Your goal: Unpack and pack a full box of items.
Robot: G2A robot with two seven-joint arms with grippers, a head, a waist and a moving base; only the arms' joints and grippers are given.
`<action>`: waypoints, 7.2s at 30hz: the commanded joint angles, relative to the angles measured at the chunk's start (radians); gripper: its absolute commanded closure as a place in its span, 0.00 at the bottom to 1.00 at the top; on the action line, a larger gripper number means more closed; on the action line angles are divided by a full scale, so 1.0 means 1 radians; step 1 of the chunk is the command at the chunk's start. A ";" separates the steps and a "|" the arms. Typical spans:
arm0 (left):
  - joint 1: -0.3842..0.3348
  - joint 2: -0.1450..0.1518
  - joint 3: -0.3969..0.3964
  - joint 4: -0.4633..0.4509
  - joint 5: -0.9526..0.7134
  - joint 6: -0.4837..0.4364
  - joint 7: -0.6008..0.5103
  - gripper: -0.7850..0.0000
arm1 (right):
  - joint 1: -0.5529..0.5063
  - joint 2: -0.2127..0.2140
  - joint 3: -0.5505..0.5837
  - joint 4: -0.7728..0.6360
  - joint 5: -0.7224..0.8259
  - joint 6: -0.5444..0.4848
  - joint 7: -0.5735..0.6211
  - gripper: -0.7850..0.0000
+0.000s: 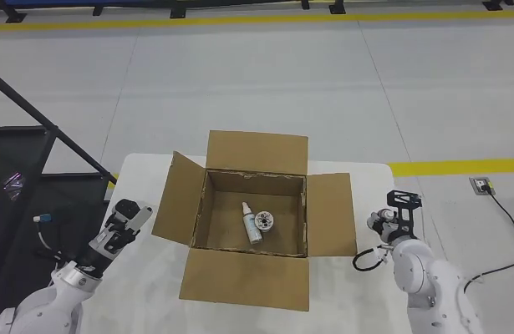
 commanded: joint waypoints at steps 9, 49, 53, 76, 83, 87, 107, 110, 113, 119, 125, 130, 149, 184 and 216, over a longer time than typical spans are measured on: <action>0.000 0.000 0.000 0.000 0.000 0.000 0.000 0.00 | 0.046 0.001 -0.016 0.091 0.022 -0.028 -0.007 0.06; 0.000 0.000 0.000 0.000 0.000 0.000 0.000 0.00 | 0.750 -0.171 -0.876 0.502 0.264 -0.411 0.467 0.00; 0.000 0.000 0.000 0.000 0.000 0.000 0.000 0.00 | 0.789 -0.213 -0.933 0.637 0.278 -0.381 0.418 0.00; 0.000 0.000 0.000 0.000 0.000 0.000 0.000 0.00 | 0.917 -0.347 -1.001 1.026 0.352 -0.458 0.279 1.00; 0.000 0.000 0.000 0.000 0.000 0.000 0.000 0.00 | 0.952 -0.336 -0.961 0.984 0.360 -0.490 0.295 1.00; 0.000 0.000 0.000 0.000 0.000 0.000 0.000 0.00 | 0.941 -0.303 -0.912 0.882 0.359 -0.522 0.331 1.00; 0.000 0.000 0.000 0.000 0.000 0.000 0.000 0.00 | 0.076 -0.056 -0.201 -0.668 -0.023 -0.246 0.571 1.00; 0.000 0.000 0.000 0.000 0.000 0.000 0.000 0.00 | -0.071 -0.050 -0.097 -0.746 -0.021 -0.177 0.529 1.00; 0.000 0.000 0.000 0.000 0.000 0.000 0.000 0.00 | -0.194 -0.046 0.008 -0.746 0.050 -0.158 0.472 1.00; 0.000 0.000 0.000 0.000 0.000 0.000 0.000 0.00 | -0.376 -0.042 0.188 -0.664 0.265 -0.187 0.353 1.00; 0.000 0.000 0.000 0.000 0.000 0.000 0.000 0.00 | -0.436 -0.037 0.274 -0.563 0.360 -0.194 0.297 1.00; 0.000 0.000 0.000 0.000 0.000 0.000 0.000 0.00 | -0.400 -0.033 0.281 -0.458 0.383 -0.175 0.215 1.00; 0.000 0.000 0.000 0.000 0.000 0.000 0.000 0.00 | -0.110 -0.002 0.162 -0.083 0.272 -0.104 0.318 1.00; 0.000 0.000 0.000 0.000 0.000 0.000 0.000 0.00 | -0.189 0.028 0.030 -0.746 0.107 -0.021 0.222 0.00; 0.060 0.008 -0.082 0.023 -0.018 -0.002 0.074 0.00 | 0.931 -0.405 -1.117 0.935 0.490 -0.071 0.223 0.00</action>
